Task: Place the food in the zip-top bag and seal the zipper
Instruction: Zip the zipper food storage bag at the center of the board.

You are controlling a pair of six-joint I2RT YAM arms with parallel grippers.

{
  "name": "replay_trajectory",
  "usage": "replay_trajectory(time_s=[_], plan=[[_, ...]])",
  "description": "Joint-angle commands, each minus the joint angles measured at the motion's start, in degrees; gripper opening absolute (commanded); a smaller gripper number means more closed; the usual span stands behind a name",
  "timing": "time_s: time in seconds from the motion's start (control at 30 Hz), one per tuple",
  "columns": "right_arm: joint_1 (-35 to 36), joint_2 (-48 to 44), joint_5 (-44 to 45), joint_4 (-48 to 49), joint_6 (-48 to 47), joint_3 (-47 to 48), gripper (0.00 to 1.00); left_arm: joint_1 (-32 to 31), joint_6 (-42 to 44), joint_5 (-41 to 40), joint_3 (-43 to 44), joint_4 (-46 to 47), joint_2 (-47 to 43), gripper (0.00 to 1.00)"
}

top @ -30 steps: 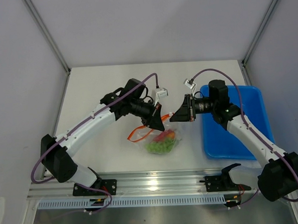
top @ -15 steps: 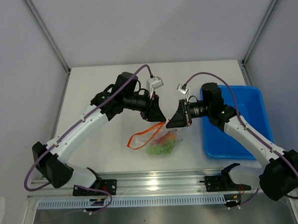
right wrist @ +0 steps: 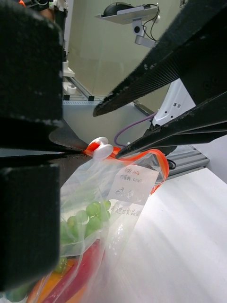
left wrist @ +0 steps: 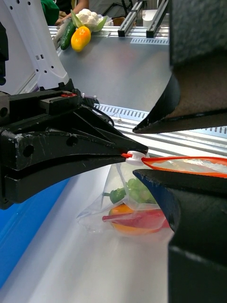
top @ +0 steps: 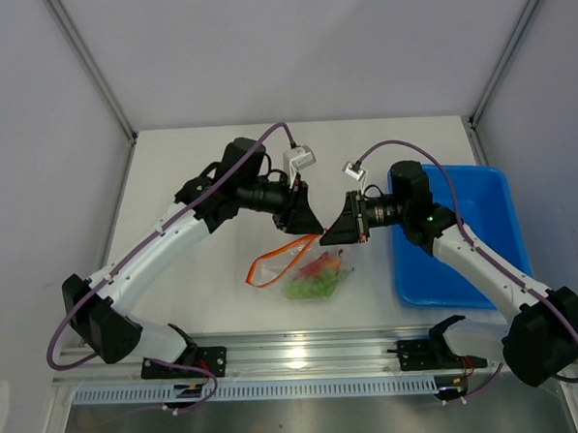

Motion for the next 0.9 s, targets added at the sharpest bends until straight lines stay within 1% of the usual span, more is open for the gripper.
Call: replay_trajectory(time_s=[0.0,0.03,0.13,0.17,0.3,0.5,0.67,0.77,0.87], plan=[[0.24,0.48,0.38,3.7,1.71,0.09,0.0,0.29,0.47,1.08,-0.92,2.31,-2.07,0.39],[0.33,0.57,0.29,3.79,1.8,0.09,0.0,0.37,0.82,0.73,-1.1,2.31,-2.24,0.41],[0.33,0.83,0.12,3.79,2.33,0.09,0.0,0.37,1.26,0.03,-1.1,2.14,-1.98,0.4],[0.33,1.01,0.03,5.62,2.51,0.09,0.0,0.29,1.26,0.03,-1.19,2.14,-1.8,0.39],[0.33,1.8,-0.41,6.95,3.56,0.17,0.0,0.29,1.61,-0.06,-1.19,2.22,-1.71,0.32],[0.5,2.94,-1.11,8.44,5.14,0.35,0.0,0.29,1.97,0.29,-0.83,1.96,-1.36,0.26],[0.59,3.03,-1.47,10.81,6.98,-0.18,0.0,0.37,1.79,0.38,-0.75,1.35,-0.48,0.17],[0.5,2.94,-1.55,12.31,8.66,-0.62,0.0,0.29,1.79,0.21,-1.19,1.26,-0.57,0.17],[0.5,2.68,-1.55,13.37,9.54,-0.88,0.0,0.29,1.79,-0.41,-1.62,1.08,-0.83,0.23]])
